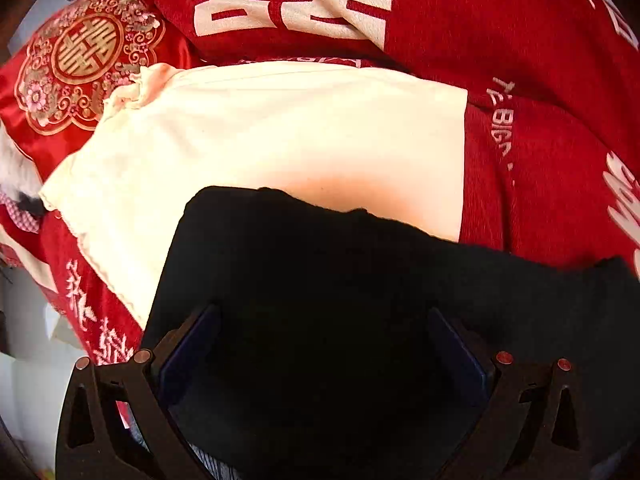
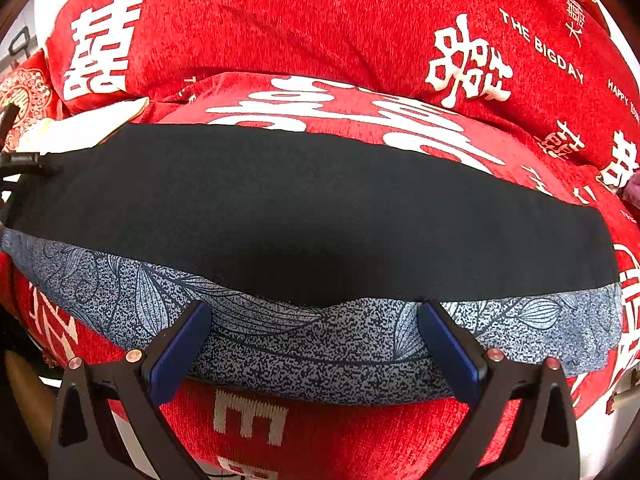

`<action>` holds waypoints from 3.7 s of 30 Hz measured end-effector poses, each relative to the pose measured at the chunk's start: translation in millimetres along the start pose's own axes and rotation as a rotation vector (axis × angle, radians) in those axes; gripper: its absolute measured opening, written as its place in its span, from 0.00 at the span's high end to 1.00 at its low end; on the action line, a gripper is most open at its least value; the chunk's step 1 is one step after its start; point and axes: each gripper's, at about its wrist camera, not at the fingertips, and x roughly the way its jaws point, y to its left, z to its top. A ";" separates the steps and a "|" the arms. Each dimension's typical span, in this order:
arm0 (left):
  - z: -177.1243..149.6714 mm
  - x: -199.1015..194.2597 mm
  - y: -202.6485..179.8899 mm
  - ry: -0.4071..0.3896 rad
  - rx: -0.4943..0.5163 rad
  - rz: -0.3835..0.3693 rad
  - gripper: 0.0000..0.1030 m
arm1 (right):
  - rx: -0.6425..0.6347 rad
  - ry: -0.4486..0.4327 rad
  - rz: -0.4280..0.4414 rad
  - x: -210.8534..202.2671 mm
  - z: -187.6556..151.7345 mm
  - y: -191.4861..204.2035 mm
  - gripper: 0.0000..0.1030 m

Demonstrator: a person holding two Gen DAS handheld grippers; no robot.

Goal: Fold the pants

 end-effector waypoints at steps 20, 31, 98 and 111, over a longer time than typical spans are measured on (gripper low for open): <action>-167.3 -146.9 -320.7 0.029 0.776 -0.466 0.00 | 0.502 0.037 -0.166 -39.6 -36.4 -208.7 0.00; -133.5 -113.7 -356.4 0.180 0.428 -0.273 0.00 | 0.627 0.050 -0.042 -31.3 -68.8 -234.2 0.00; -48.4 -70.8 -78.9 0.160 0.028 -0.588 0.00 | -0.505 -0.373 -0.142 -61.7 38.2 160.9 0.87; -54.1 -49.5 -84.0 0.219 0.037 -0.622 0.00 | -0.787 -0.217 -0.180 9.7 -8.3 227.9 0.57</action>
